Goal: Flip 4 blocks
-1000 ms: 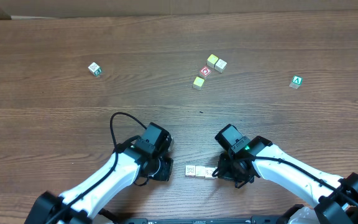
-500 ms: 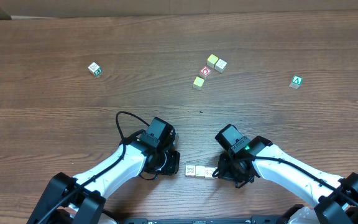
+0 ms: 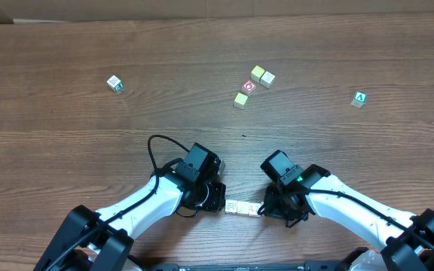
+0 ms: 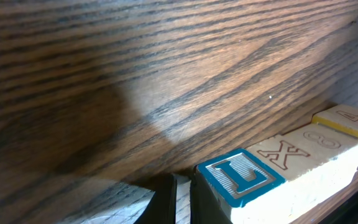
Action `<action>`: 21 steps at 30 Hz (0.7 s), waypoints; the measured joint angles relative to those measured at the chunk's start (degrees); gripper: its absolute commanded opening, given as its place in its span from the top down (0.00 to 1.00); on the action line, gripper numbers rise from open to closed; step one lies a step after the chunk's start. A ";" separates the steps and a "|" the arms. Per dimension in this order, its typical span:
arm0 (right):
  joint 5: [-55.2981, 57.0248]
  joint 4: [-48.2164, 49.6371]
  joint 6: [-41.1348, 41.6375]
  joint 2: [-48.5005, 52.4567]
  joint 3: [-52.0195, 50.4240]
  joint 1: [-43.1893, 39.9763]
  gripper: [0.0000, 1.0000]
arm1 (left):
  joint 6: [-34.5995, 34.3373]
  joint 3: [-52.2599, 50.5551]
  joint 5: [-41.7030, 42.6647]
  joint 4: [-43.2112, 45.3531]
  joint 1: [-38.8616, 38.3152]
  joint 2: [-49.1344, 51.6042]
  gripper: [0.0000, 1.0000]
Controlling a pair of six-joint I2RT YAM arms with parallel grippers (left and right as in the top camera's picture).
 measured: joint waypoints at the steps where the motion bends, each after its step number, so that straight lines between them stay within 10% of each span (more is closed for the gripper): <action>1: 0.00 0.02 -0.09 0.00 0.00 0.00 0.96 | 0.00 0.00 -0.11 0.11 -0.09 0.00 0.96; 21: -3.65 -0.61 -2.67 0.44 0.00 -0.07 0.96 | -1.46 -0.15 -1.84 1.46 -0.09 -0.02 0.96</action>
